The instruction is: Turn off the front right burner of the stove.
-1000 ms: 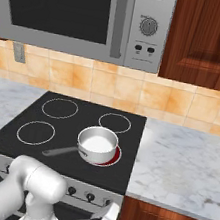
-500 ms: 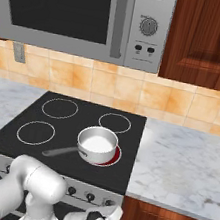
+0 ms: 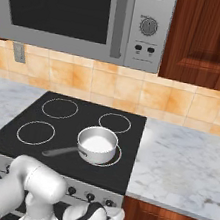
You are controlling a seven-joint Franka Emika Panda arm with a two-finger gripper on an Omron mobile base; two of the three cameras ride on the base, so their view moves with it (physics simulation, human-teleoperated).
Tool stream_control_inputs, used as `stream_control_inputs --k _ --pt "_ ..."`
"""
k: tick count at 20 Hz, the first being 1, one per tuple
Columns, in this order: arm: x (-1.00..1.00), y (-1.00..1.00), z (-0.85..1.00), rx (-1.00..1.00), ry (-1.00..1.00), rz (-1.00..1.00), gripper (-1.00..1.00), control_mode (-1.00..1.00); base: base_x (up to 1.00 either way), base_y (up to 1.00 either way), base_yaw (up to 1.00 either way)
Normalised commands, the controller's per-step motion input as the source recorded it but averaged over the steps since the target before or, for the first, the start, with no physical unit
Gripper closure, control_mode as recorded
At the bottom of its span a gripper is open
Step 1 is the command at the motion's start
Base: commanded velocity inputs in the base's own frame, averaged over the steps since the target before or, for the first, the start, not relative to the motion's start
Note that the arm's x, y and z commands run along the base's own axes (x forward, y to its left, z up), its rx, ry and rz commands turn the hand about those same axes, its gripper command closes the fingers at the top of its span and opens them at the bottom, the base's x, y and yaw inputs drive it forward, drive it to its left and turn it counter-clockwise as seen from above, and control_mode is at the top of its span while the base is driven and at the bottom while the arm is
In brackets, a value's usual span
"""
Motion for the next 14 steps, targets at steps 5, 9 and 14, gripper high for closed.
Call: stream_control_inputs --k 5,9,14 --pt "0.0 0.0 0.0 0.49 0.0 -0.11 1.0 -1.0 0.0 0.0 0.0" --pt "0.0 0.0 0.0 0.5 0.0 -0.08 1.0 -1.0 0.0 0.0 0.0" --pt "0.0 0.0 0.0 0.51 -0.01 -0.04 1.0 -1.0 0.0 0.0 0.0"
